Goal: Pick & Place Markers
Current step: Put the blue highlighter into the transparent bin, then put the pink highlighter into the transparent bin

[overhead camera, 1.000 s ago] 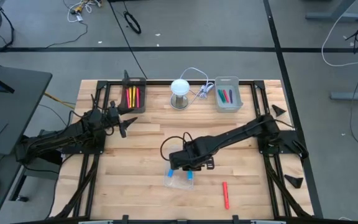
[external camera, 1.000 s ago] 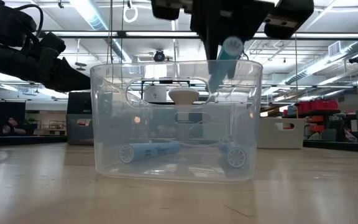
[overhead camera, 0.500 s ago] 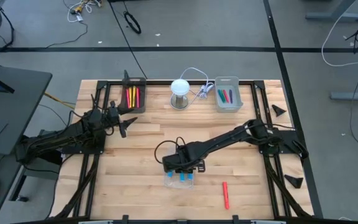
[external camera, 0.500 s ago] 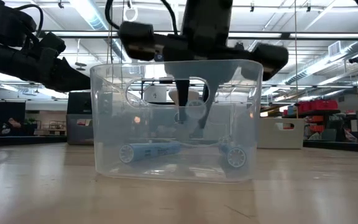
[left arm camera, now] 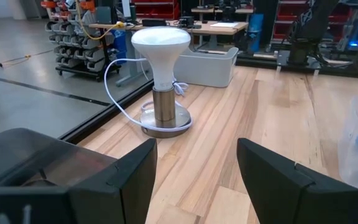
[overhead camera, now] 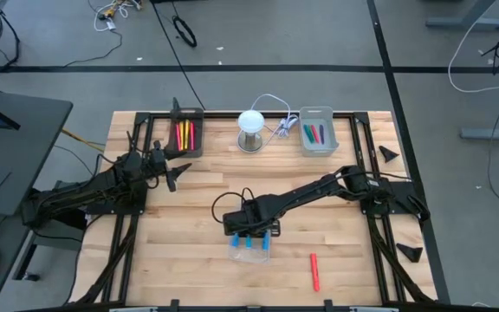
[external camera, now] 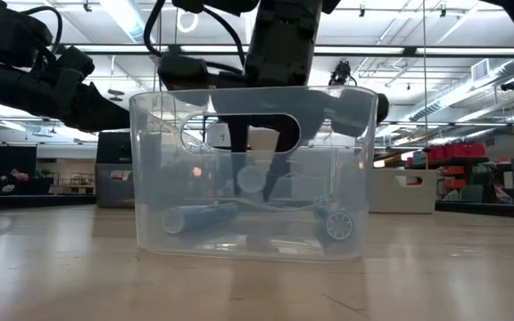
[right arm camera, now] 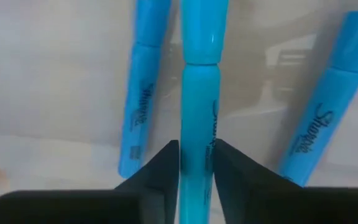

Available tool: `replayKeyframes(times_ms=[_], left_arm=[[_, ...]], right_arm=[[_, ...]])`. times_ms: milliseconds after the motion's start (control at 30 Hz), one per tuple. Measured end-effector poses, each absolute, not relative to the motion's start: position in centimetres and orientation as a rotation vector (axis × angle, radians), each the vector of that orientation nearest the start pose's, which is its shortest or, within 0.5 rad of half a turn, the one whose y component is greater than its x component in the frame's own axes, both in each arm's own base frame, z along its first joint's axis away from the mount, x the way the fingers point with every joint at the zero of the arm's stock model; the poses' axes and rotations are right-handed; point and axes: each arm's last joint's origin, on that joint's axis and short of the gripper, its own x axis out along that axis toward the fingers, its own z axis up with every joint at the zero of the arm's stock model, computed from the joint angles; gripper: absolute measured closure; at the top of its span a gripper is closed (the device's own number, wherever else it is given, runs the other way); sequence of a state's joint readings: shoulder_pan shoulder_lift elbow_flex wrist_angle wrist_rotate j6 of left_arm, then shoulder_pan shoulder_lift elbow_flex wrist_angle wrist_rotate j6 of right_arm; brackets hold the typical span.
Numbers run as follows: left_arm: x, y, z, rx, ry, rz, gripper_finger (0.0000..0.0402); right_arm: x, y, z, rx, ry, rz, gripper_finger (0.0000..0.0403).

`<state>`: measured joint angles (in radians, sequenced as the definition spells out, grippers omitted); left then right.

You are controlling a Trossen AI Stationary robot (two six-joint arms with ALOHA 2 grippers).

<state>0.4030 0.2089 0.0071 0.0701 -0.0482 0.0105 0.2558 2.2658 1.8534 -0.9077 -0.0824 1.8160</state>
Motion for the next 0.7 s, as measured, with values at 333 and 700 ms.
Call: replayKeyframes(times_ms=[333,700], left_arm=[[10.0,4.4,15.5,-0.013,0.133,0.449,0.0172],[10.0,4.4,15.5,-0.013,0.133,0.450,0.0172]], right_arm=[[44.7,11.9,17.0,1.394,1.147,-0.944,0.0219],[43.9,11.6,18.1,1.352,1.162,-0.969,0.0203]])
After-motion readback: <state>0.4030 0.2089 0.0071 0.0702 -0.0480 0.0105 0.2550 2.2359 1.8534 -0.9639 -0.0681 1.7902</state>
